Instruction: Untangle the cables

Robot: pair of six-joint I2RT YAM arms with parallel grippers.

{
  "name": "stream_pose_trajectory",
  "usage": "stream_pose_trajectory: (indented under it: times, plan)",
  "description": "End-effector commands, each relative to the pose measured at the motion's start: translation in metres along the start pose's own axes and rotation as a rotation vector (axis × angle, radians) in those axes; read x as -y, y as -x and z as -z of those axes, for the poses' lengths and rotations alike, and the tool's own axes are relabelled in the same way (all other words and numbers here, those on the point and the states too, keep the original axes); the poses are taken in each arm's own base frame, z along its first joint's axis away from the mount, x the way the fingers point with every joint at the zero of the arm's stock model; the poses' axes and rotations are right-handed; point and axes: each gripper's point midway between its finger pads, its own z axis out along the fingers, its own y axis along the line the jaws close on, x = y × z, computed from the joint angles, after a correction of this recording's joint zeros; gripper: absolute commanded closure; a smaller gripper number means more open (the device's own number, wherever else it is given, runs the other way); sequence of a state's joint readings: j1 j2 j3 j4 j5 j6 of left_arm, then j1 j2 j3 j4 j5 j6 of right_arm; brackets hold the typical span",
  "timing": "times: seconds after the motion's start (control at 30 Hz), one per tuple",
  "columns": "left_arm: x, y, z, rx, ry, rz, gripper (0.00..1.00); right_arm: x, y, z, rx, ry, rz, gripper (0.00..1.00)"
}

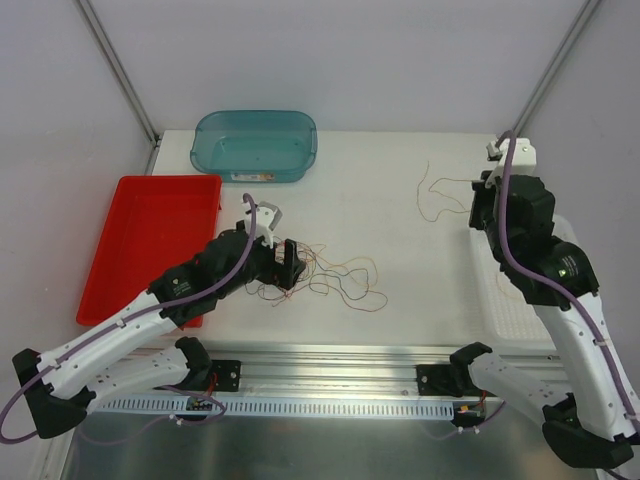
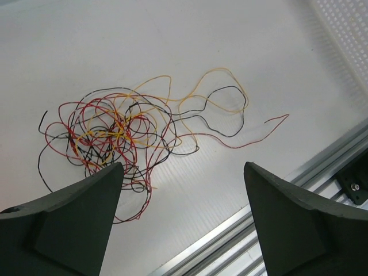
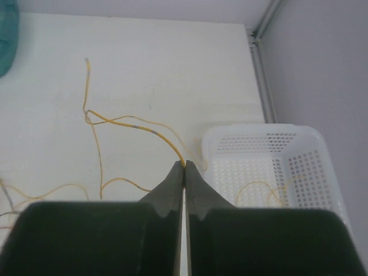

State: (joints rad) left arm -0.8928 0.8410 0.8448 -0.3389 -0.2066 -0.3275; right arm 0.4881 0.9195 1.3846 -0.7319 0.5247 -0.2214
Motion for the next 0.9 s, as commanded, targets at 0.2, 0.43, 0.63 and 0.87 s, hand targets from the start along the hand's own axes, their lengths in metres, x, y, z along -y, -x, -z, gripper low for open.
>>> stream_pose_trajectory:
  times: [0.2,0.43,0.63,0.87]
  plan:
    - [-0.046,-0.036,0.002,-0.142,0.169,0.119,0.02,0.096,-0.014,0.011,-0.056,-0.383,-0.118,0.99]
    - [-0.070,-0.047,0.002,-0.194,0.228,0.203,0.01,0.139,-0.060,0.010,-0.128,-0.583,-0.254,0.99]
    - [-0.075,-0.055,0.000,-0.231,0.249,0.213,0.01,0.159,-0.125,-0.004,-0.300,-0.675,-0.374,0.99]
    - [-0.075,-0.058,-0.001,-0.255,0.253,0.225,0.01,0.161,-0.148,-0.010,-0.362,-0.700,-0.437,0.41]
